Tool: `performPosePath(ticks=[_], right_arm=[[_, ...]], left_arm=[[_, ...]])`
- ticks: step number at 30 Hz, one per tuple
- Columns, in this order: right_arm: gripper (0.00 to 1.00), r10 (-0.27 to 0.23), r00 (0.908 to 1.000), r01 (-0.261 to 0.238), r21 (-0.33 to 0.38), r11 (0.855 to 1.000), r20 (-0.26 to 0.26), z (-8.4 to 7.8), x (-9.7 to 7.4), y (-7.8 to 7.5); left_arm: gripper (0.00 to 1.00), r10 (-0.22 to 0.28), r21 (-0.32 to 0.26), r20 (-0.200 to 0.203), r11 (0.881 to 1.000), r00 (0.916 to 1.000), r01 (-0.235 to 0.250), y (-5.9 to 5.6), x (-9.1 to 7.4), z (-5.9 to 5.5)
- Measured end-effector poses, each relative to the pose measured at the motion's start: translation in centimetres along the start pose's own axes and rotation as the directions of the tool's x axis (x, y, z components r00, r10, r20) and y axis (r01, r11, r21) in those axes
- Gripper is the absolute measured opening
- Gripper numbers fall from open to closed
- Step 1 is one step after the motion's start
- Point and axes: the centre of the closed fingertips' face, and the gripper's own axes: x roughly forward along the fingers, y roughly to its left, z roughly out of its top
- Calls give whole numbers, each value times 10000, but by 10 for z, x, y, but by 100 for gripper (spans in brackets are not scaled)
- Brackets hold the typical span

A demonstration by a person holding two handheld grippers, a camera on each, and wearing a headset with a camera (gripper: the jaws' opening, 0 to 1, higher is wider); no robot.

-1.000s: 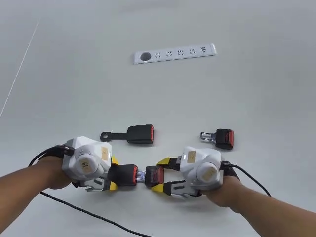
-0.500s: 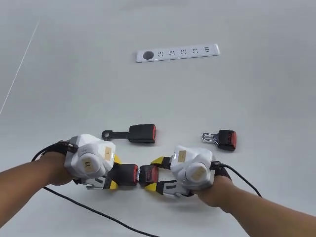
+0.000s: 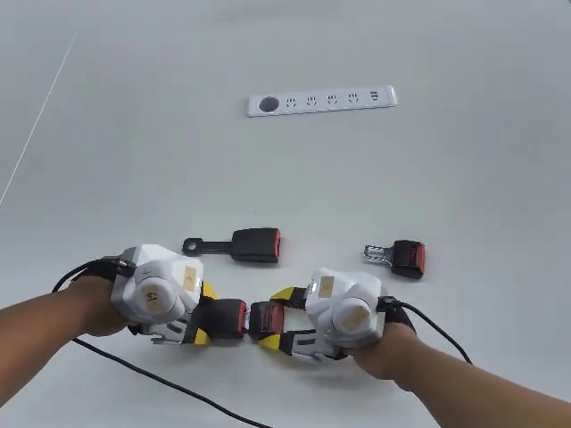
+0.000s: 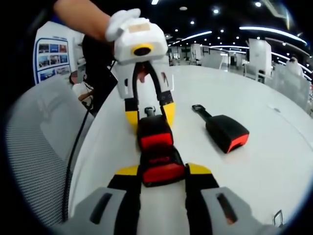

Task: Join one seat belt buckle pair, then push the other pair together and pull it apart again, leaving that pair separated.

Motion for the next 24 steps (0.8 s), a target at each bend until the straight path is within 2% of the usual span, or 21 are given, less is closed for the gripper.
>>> performPosePath(ticks=[3,9,13,24], right_arm=[[33,34,10000,-35,-65,10000,-77,0,0,0],[33,110,9999,-112,-295,9995,-87,0,-1,2],[33,128,9999,-130,-401,9991,-55,0,-2,2],[32,-63,9999,71,-607,9981,129,-1,-3,2]], left_arm=[[33,-14,-81,116,10000,9999,15,0,0,-1],[33,-138,-463,766,9988,9970,174,0,-3,-1],[32,-161,-472,1114,9987,9936,214,-1,-4,-2],[32,-165,-526,1618,9983,9867,253,-2,-5,3]])
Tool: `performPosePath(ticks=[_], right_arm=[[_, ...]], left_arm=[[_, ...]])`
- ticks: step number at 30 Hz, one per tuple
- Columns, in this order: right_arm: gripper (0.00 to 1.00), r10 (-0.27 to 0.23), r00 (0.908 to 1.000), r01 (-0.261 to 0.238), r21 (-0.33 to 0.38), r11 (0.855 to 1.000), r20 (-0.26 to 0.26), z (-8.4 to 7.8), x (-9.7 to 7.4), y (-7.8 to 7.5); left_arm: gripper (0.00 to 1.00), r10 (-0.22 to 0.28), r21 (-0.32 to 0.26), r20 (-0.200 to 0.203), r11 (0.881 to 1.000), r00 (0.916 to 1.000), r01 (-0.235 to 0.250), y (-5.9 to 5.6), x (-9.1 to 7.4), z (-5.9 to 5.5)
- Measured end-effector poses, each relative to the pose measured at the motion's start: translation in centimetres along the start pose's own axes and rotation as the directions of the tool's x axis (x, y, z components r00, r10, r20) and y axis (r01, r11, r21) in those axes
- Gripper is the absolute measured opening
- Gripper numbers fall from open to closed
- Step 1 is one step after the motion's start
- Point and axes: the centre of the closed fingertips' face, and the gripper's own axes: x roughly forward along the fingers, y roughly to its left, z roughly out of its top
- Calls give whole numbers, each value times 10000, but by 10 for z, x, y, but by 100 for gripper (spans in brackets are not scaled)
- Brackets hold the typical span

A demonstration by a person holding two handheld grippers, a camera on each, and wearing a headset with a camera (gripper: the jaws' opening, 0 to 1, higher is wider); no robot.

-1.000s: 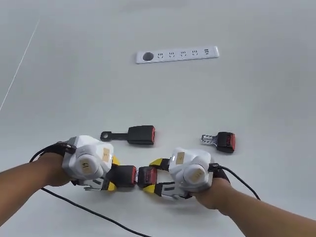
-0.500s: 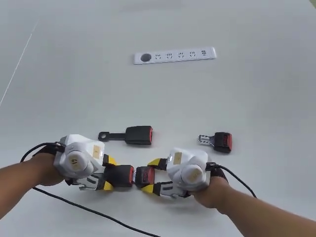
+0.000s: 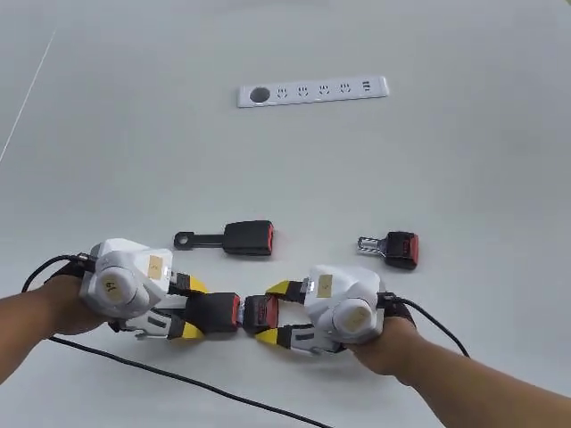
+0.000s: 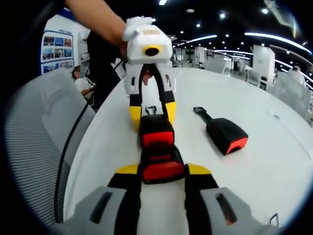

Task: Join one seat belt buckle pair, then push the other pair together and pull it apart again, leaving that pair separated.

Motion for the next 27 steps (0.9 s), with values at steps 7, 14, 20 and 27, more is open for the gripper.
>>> performPosePath(ticks=[7,14,20,27], right_arm=[[32,-79,10000,78,-152,9999,-37,-1,0,0],[32,-117,9999,117,60,9999,-3,-1,0,0],[32,-136,9999,136,31,9999,-2,-1,0,0],[32,-180,9998,179,147,9997,93,-1,-1,0]], left_arm=[[32,99,-74,234,9999,9997,-98,-1,-1,4],[32,60,-72,306,10000,9995,-58,-1,-1,5],[32,60,-151,443,9999,9990,-53,-2,-2,7],[32,85,-275,591,9996,9982,-68,-2,-3,8]])
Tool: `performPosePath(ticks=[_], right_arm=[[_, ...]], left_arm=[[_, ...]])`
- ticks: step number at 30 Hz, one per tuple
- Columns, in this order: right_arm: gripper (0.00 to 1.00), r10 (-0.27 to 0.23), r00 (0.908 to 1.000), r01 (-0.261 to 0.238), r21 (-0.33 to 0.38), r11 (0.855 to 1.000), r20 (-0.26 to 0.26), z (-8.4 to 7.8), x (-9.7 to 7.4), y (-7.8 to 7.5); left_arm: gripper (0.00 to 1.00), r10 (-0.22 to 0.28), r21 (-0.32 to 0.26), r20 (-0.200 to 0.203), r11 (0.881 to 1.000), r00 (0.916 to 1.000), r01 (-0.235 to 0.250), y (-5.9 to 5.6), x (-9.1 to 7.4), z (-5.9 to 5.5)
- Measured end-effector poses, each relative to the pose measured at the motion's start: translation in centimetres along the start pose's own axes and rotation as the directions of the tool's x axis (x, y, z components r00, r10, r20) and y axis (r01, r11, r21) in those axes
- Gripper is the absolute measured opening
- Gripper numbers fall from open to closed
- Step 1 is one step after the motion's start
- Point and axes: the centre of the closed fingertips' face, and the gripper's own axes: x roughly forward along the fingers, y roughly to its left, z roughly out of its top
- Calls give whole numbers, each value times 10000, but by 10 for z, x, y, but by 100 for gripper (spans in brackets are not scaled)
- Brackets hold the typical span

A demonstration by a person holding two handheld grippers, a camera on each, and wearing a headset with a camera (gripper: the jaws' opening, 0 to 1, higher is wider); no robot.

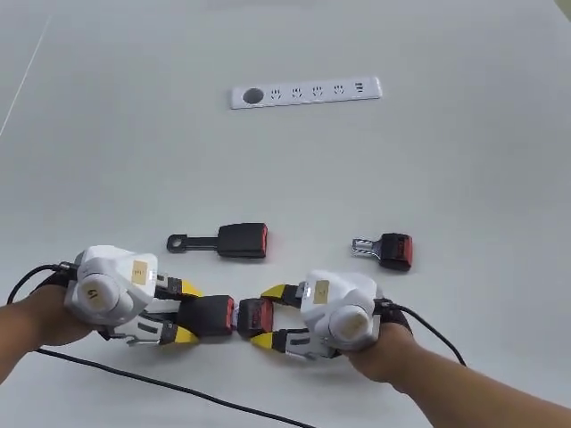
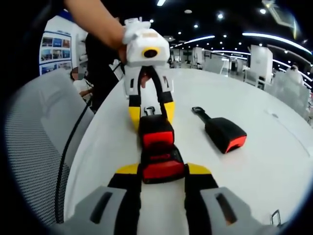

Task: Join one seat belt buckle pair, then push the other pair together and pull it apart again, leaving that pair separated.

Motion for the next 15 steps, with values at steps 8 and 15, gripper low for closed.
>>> performPosePath(ticks=[8,15], right_arm=[[33,-25,10000,25,18,10000,33,0,0,0],[35,99,9999,-98,268,9996,-56,3,0,-1]], left_arm=[[33,32,-35,-86,10000,10000,-32,0,0,0],[34,-87,356,-926,9993,9957,120,3,3,-1]])
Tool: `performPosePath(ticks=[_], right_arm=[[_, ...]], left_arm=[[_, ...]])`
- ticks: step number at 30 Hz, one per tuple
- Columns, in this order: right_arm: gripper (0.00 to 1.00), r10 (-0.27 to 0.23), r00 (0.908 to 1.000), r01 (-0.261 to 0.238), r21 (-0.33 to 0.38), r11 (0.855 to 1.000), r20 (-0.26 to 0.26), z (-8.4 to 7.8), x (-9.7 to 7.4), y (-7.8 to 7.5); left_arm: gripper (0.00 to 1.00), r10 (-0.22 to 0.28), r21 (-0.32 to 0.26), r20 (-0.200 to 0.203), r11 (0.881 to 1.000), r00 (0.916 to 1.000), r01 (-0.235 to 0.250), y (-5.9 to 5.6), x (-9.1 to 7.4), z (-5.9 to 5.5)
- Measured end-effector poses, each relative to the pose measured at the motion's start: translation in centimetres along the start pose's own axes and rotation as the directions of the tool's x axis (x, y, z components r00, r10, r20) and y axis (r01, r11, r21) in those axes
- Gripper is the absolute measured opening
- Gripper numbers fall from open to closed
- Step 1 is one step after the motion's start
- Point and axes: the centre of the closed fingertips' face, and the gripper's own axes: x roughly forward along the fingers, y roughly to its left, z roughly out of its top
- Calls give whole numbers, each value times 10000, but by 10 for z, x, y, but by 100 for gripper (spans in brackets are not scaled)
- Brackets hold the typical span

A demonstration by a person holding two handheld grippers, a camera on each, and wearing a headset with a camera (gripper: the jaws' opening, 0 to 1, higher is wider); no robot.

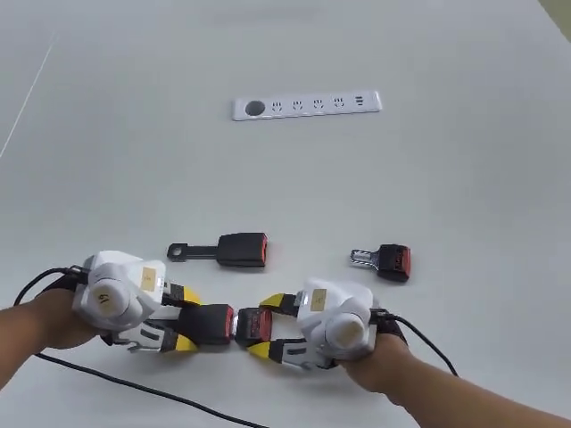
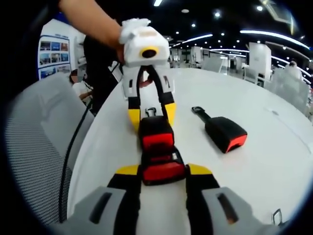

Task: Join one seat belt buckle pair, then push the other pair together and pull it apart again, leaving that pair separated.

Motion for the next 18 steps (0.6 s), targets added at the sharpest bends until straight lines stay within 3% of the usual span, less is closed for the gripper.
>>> performPosePath(ticks=[2,3,5,7,9,13,17,18], right_arm=[[35,-91,9996,82,-363,9993,-255,1,-2,0],[36,-199,9990,183,-408,9990,-400,1,-3,-2],[39,-458,9988,455,-159,9988,-182,7,-10,-4],[52,-678,9972,665,417,9969,302,15,-17,-6],[66,-943,9952,930,479,9945,258,15,-26,-11],[78,-1344,9899,1302,865,9877,445,15,-47,-15],[81,-1941,9798,1884,1010,9769,490,11,-72,-25],[82,-2064,9771,2000,1065,9740,527,9,-80,-29]], left_arm=[[35,44,-140,-147,9999,9999,-46,1,0,-1],[35,146,-524,-201,9985,9997,-157,0,0,-1],[41,200,-833,-75,9963,9998,-205,-1,1,1],[47,487,-652,-34,9967,9988,-488,-1,-2,5],[54,607,-786,-8,9951,9982,-606,-1,-6,8],[68,1351,-1198,661,9847,9886,-1265,10,-20,26],[78,1825,-1207,846,9777,9796,-1717,20,-32,42],[80,2017,-1228,901,9741,9753,-1901,27,-35,45]])
